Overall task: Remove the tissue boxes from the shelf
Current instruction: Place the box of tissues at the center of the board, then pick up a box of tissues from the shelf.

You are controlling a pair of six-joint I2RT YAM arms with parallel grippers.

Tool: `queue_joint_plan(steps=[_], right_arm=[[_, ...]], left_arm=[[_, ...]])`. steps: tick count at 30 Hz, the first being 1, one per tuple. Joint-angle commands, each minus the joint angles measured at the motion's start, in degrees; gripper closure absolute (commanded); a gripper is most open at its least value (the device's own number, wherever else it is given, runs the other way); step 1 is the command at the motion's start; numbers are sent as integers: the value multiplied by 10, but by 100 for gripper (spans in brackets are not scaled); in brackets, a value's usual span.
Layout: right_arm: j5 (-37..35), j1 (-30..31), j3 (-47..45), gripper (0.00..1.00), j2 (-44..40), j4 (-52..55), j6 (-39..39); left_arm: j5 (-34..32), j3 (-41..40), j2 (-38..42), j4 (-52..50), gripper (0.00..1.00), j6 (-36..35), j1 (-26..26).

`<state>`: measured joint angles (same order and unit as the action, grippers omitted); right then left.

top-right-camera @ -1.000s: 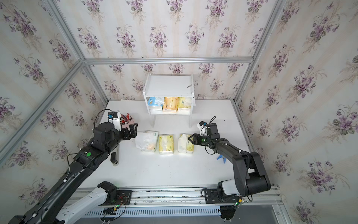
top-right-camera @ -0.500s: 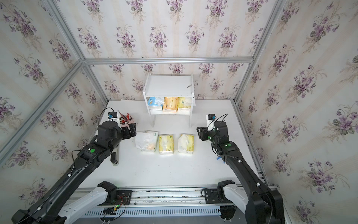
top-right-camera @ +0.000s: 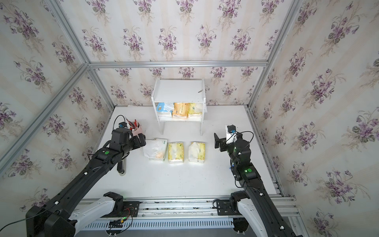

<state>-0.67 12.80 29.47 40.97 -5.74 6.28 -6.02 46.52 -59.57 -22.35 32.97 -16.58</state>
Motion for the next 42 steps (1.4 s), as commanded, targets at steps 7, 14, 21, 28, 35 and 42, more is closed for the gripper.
queue_joint_plan(steps=[7,14,21,28,35,42], right_arm=[[77,6,35,0,26,2,28],[14,134,63,0,85,-22,102],[-59,256,122,0,194,-41,198],[-64,296,185,0,294,-53,263],[-23,297,248,0,381,-72,267],[-53,297,312,10,467,-47,347]], left_arm=[[41,-13,-25,40,1,10,0],[52,-27,-28,43,1,2,0],[26,-28,-4,13,1,-11,1],[24,-36,14,1,1,-5,0],[31,-42,27,-11,1,7,0],[30,-54,49,-23,1,13,0]])
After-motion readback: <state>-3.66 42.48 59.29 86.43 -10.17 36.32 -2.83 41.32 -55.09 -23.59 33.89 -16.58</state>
